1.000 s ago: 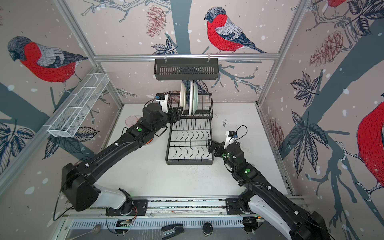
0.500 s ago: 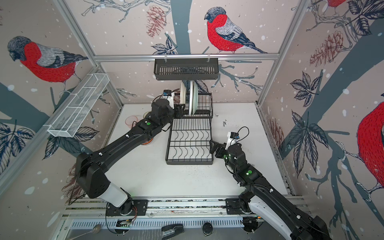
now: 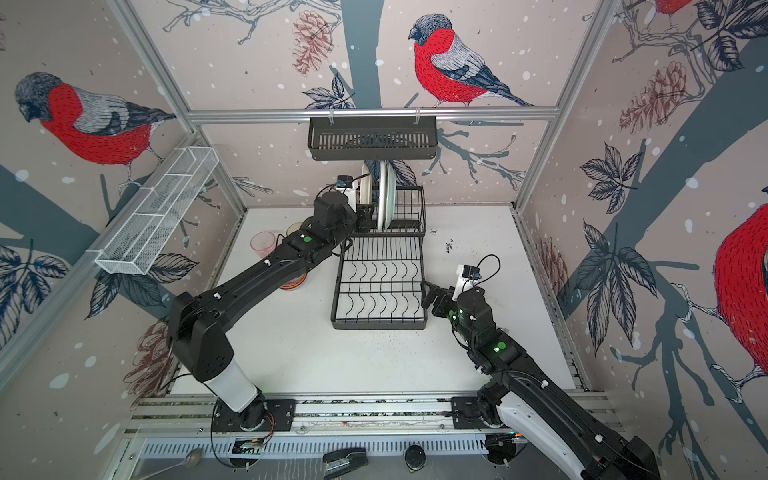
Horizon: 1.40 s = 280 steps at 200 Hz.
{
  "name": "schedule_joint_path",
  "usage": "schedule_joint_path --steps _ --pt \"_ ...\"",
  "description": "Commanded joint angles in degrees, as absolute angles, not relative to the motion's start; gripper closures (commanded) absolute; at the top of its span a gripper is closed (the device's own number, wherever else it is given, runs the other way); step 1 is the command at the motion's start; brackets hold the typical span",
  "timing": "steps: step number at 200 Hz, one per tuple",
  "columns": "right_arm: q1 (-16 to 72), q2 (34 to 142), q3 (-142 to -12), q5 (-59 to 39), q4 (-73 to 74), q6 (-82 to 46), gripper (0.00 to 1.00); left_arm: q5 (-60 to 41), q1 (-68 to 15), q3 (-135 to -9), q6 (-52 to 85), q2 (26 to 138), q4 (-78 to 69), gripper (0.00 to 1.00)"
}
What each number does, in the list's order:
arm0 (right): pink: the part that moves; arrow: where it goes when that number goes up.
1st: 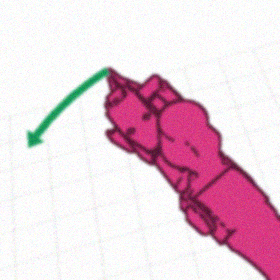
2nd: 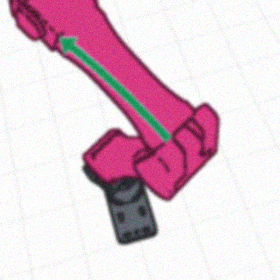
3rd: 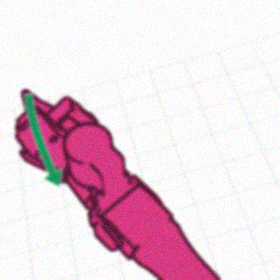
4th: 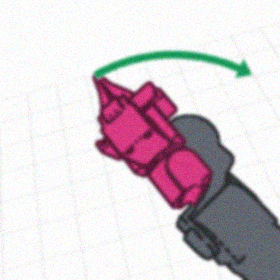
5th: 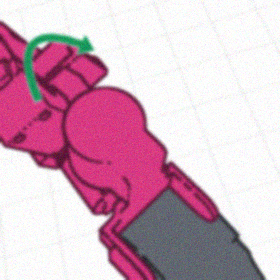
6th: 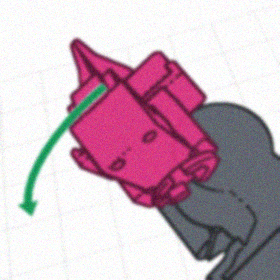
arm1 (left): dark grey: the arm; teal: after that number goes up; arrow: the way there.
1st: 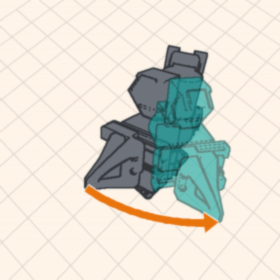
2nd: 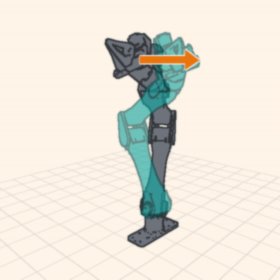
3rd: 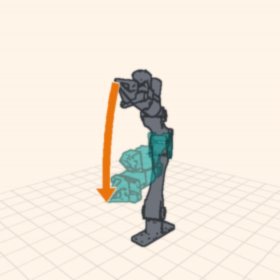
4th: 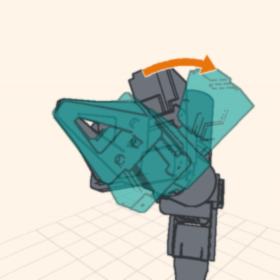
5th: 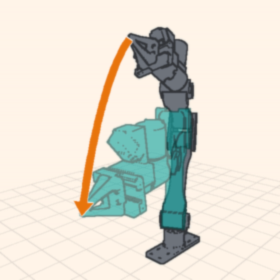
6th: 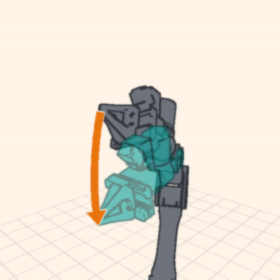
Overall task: Unload the mixed dishes from the dish rack
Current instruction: 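Reach the left gripper up to the white plates in the upper rack, then grip the edge of the white floral plate with the left gripper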
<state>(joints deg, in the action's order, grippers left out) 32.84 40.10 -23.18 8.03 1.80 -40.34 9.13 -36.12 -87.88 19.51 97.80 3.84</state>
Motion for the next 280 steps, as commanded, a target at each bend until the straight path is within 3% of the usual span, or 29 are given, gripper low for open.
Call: schedule_joint_path --steps 1,217,280 --pt "32.8 39.9 -23.0 8.8 1.8 -40.3 0.01 9.5 -36.0 -89.5 18.4 98.9 5.2 0.61" --pt "31.5 39.9 -22.3 8.7 2.0 -41.3 0.00 7.2 -34.3 -98.7 15.8 104.0 11.8 0.74" --pt "31.2 39.7 -22.3 8.7 1.6 -41.3 0.00 6.6 -34.1 -99.3 15.7 104.0 11.9 0.83"
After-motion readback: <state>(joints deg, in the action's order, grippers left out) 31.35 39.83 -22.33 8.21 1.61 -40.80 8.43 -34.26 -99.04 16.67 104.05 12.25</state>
